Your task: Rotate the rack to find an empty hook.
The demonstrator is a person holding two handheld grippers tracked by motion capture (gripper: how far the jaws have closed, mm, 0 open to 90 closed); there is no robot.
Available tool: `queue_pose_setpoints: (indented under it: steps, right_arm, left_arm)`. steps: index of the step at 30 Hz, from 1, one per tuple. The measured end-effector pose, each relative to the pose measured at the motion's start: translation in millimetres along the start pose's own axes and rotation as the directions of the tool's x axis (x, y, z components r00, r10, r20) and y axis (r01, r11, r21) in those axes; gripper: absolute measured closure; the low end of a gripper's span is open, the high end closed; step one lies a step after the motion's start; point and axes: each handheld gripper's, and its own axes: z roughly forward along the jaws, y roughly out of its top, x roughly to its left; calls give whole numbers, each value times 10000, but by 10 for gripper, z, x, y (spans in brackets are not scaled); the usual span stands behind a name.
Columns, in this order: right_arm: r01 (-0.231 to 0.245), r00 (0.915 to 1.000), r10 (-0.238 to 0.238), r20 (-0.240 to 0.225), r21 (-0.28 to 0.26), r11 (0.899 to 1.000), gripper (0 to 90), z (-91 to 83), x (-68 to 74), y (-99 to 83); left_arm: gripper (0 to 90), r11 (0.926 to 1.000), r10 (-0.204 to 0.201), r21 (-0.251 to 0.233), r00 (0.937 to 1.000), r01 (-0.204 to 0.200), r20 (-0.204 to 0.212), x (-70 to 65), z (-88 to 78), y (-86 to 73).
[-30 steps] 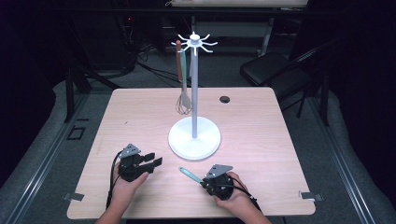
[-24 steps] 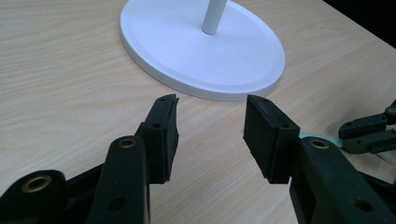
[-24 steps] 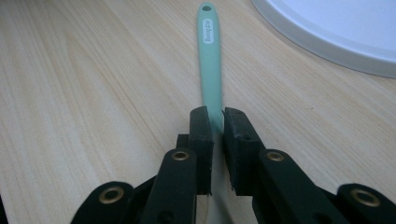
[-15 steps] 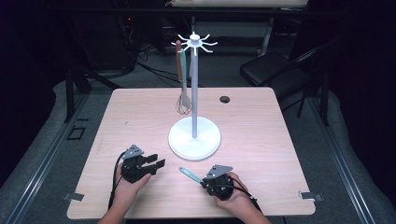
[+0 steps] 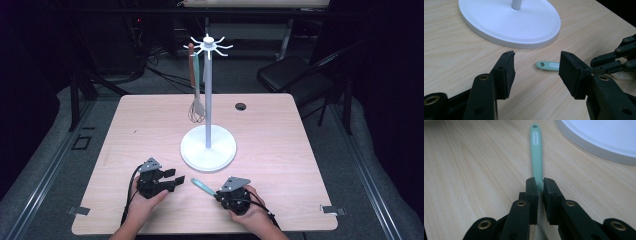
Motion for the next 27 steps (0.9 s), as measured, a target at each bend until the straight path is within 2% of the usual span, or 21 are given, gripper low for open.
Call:
queue_pose_setpoints:
  steps: [6, 10, 17, 27]
  right_arm:
    - [-60, 9999, 57, -148, -197, 9998, 828, -23, -7, 7]
    - [-50, 9997, 42, -221, -352, 9994, 828, -53, 10, 20]
    - [-36, 9994, 10, -350, -750, 9972, 828, -101, 30, 47]
    - [-22, 9985, -43, -537, -1211, 9926, 827, -123, 81, 75]
  left_arm:
    - [445, 9997, -107, 215, 9994, 100, 322, -36, 82, -24]
    - [448, 9990, -127, 447, 9976, 96, 685, -69, 134, -34]
    - [443, 9979, -172, 644, 9952, 110, 965, -112, 215, -60]
    - [442, 9963, -642, 668, 9847, 539, 1621, -152, 289, -82]
